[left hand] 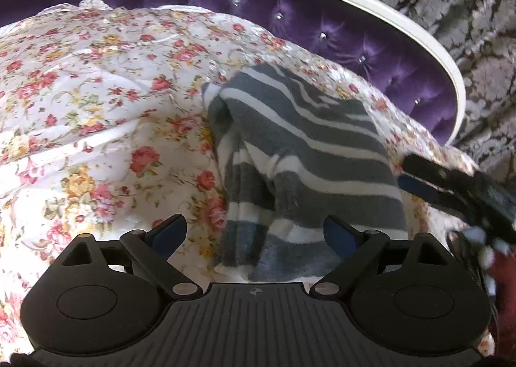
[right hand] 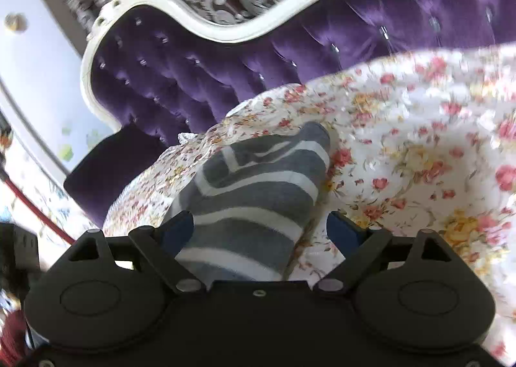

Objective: Fold small clothes

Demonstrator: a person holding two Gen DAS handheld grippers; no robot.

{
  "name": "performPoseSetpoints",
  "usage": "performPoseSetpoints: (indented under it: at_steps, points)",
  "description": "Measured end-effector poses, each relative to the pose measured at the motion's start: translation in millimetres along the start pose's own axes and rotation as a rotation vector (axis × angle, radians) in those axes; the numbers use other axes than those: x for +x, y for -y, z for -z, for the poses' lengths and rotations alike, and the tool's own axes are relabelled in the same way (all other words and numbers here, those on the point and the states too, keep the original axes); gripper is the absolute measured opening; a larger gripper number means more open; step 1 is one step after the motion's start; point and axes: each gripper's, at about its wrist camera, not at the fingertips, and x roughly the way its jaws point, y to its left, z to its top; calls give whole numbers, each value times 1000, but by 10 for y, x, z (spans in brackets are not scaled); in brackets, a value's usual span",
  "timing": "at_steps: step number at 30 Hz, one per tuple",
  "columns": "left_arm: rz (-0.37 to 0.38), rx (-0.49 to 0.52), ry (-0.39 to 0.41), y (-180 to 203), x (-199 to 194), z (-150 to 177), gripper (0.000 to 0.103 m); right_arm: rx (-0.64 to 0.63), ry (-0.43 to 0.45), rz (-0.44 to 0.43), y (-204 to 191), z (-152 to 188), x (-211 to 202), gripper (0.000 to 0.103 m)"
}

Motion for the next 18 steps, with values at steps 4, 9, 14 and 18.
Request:
performPoseSetpoints:
  at_steps: [4,9,14,18]
  points:
    - [3,17,-22,38,116,-2,93,78,-26,-57,157,5,185,91]
    - [50,44,2,116,205,-58,92,84,-37,-112,193,7,355,92]
    - [153,12,-19,154,280,-69,53,51,-63,-106,117,-41,449,79]
    - [208,-48,-63,134,272,-34,30,69,-77,-58,50,-82,298,49]
